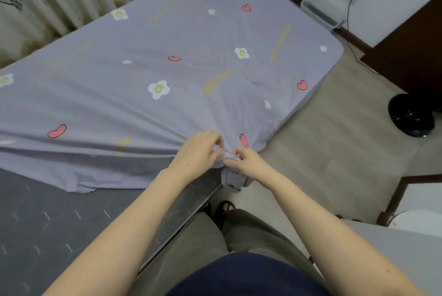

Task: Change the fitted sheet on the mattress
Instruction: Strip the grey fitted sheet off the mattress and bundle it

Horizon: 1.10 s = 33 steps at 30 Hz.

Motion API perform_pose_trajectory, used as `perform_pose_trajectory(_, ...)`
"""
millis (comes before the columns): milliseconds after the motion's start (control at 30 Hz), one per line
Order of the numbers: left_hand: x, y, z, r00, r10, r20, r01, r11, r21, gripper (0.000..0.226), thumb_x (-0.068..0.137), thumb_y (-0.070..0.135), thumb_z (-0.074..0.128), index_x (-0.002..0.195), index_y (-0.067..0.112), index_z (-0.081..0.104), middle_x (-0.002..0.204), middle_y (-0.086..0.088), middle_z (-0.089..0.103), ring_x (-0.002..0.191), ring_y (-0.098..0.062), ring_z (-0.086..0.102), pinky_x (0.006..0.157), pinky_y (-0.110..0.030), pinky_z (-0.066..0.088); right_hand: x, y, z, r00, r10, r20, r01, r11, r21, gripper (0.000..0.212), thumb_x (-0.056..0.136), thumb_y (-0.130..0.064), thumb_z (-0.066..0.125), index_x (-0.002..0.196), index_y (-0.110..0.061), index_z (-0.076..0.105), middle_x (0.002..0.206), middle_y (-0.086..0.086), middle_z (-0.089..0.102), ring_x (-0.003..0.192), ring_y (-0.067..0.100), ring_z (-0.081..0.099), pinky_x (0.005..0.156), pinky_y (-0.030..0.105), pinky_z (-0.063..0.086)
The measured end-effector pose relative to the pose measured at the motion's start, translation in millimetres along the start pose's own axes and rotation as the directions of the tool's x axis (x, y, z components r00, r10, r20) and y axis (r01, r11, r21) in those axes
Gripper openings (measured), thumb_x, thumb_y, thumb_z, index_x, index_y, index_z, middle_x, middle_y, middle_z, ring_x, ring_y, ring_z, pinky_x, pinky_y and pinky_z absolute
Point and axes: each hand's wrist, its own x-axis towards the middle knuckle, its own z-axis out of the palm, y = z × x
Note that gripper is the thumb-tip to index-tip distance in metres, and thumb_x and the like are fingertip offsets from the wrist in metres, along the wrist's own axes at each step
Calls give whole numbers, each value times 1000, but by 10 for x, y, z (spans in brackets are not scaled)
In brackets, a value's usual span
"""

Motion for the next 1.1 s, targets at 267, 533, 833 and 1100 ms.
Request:
perform_pose_trajectory(267,258,154,69,989,-136,-59,141,984,111,7,87,9,47,81,12,46,93,-15,61,86,-39,57,66,-41,37,249,69,-281,976,-211,-48,213,977,32,42,72,-1,63,108,-20,56,90,-9,53,79,6,51,65,16,40)
perform_pose_trajectory(533,820,471,-202,948,-218,-231,213,976,-48,10,79,8,48,82,15,53,90,-9,62,85,-34,55,67,-40,40,887,634,-539,990,-144,4,135,916,-377,17,100,-35,47,101,-18,48,119,13,54,116,28,44,91,38,37)
perform_pose_trajectory(833,1543,978,174,890,-448,-91,446,894,-38,12,86,18,52,96,13,49,89,-9,60,83,-33,55,69,-42,45,1071,372,-1764,996,-19,92,28,995,-99,42,106,-24,29,129,2,52,101,21,56,93,30,53,83,39,42)
perform_pose_trajectory(1100,1716,1353,97,771,-577,-270,512,814,-276,14,87,35,51,86,25,62,87,-8,70,84,-31,63,65,-38,48,1104,-591,-2318,932,-316,176,332,941,-69,28,88,-34,58,70,-20,43,71,-3,48,72,19,46,57,30,32)
